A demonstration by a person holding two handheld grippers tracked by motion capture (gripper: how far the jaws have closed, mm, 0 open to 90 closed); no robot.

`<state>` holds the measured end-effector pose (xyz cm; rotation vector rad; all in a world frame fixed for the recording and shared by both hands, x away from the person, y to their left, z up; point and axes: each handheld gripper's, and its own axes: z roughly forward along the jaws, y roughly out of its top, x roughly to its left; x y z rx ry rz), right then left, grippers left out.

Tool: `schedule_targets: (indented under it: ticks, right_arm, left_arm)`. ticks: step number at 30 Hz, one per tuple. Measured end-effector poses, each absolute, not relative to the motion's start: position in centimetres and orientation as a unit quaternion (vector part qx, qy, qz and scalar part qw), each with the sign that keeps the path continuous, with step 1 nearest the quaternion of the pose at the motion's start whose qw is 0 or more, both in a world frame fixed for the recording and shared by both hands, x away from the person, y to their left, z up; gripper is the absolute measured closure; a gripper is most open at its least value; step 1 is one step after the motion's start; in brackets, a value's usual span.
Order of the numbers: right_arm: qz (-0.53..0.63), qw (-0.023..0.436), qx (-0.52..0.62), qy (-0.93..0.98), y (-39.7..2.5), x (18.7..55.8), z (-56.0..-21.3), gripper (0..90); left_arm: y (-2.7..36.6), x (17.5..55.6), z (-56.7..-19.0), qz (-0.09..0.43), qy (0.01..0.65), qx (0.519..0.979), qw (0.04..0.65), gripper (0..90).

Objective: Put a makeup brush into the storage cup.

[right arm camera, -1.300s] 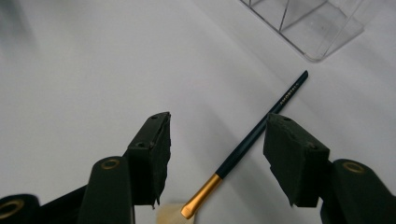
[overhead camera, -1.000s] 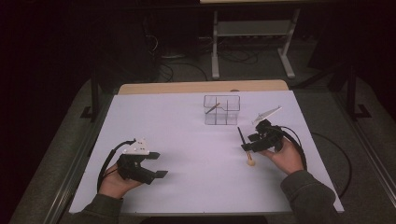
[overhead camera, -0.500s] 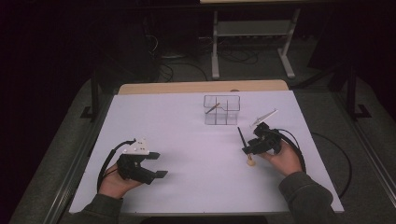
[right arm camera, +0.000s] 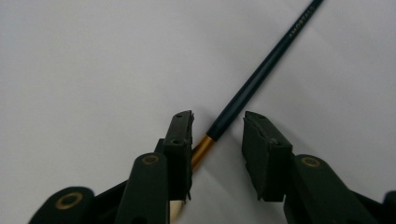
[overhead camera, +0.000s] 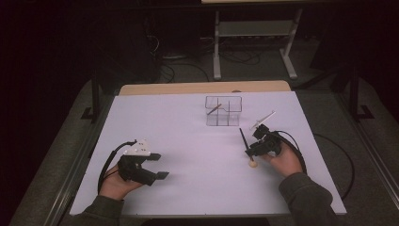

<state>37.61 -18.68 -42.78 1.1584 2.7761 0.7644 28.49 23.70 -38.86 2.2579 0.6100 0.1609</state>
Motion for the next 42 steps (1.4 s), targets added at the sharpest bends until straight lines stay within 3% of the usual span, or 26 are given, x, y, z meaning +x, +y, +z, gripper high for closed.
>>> schedule_targets:
  ticks: [18, 42]
  right_arm:
    - [0.176, 0.056, 0.366, 0.912, -17.4, 37.5, -42.5, 82.5]
    - [0.222, 0.003, 0.333, 0.916, -18.3, 37.8, -41.4, 83.5]
  left_arm:
    - [23.6, 28.6, -38.9, 0.065, 0.238, 0.888, 0.388, 26.6]
    - [23.7, 28.6, -38.8, 0.067, 0.24, 0.886, 0.391, 26.8]
